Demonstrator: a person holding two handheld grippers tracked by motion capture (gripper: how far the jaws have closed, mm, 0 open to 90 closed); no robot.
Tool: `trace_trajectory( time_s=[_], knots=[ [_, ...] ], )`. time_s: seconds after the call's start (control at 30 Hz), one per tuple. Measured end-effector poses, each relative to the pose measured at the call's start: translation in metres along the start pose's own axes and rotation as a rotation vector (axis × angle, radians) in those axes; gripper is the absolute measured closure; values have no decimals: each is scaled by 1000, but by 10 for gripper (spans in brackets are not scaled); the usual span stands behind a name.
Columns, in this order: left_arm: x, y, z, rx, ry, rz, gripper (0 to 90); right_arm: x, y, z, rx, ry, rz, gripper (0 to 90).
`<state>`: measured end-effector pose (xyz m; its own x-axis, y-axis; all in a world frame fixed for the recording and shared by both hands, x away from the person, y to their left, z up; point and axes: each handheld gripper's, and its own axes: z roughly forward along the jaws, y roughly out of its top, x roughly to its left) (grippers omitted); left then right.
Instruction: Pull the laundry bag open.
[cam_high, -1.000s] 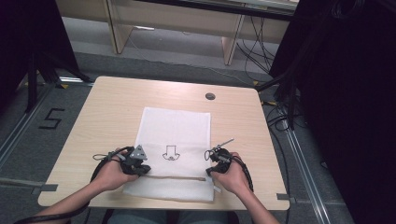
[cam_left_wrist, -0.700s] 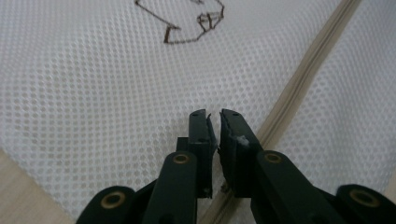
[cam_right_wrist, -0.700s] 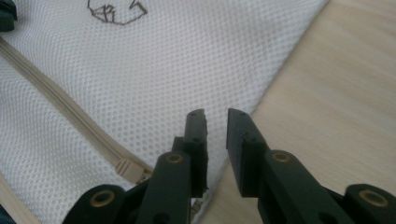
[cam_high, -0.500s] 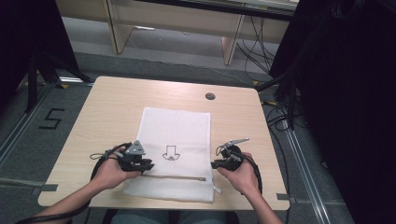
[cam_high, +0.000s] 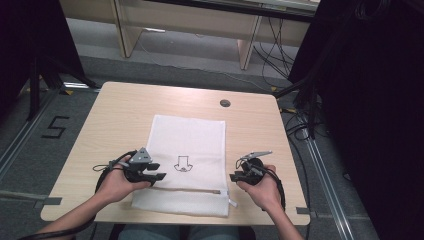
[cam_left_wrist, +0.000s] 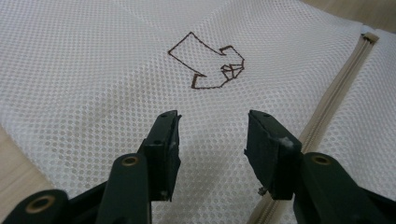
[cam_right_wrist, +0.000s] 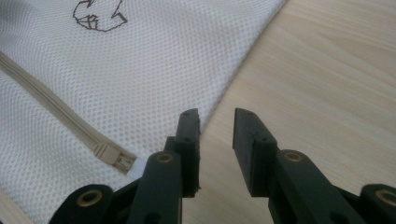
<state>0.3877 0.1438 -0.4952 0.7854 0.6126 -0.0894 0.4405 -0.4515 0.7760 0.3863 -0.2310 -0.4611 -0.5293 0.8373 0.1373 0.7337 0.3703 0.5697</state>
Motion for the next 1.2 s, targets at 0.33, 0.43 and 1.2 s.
trace_trajectory(
  time_s=[0.33, 0.43, 1.2],
  knots=[
    [-9, 7, 1, -51, -1, 5, 540, 7, 1, -1, 99, 64, 9, 886],
    [-13, 14, 2, -45, -2, 52, 566, 8, 1, 1, 131, 91, 33, 900],
    [-59, 43, 36, -33, -137, 155, 682, 23, -3, 28, 281, 130, 50, 900]
  ],
)
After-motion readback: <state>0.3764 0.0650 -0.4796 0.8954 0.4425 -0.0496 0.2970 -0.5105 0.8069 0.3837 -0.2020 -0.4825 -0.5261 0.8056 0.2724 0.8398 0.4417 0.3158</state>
